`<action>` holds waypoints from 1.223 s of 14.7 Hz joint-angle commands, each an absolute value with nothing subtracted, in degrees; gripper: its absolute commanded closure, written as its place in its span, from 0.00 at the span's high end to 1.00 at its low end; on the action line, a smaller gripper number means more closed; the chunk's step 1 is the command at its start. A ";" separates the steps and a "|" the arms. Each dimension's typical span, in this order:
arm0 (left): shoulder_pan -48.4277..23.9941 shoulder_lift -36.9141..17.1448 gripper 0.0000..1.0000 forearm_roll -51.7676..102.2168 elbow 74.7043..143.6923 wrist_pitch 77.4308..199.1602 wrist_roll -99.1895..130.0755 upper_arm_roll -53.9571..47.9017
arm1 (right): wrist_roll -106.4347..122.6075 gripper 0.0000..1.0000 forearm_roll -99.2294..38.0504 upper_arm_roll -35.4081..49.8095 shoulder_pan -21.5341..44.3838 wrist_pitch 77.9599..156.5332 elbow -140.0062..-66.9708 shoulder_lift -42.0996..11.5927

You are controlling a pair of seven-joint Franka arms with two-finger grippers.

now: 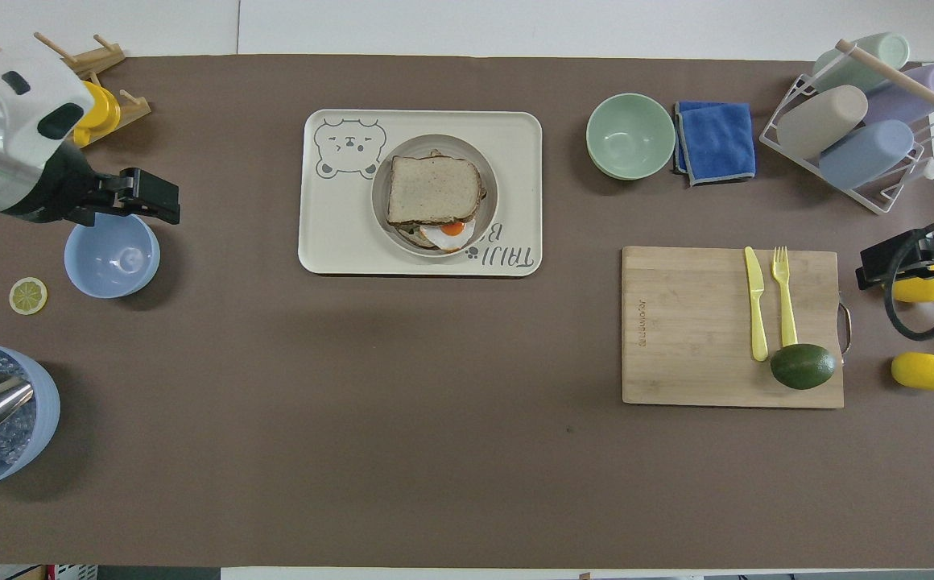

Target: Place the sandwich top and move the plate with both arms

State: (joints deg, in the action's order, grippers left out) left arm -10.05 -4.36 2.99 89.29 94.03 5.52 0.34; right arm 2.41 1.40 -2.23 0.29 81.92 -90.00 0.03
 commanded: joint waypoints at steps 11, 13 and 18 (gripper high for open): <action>-5.27 3.52 1.00 1.58 92.02 82.96 6.59 -2.37 | 3.43 1.00 0.70 -2.20 0.00 82.27 -89.82 0.09; -5.01 2.64 1.00 1.50 91.32 83.15 6.59 -2.46 | 3.43 1.00 0.62 -2.20 0.00 82.27 -89.82 0.09; -4.04 1.93 1.00 1.67 90.26 82.53 6.59 -3.78 | 3.43 1.00 0.70 -2.20 0.00 82.27 -89.82 0.09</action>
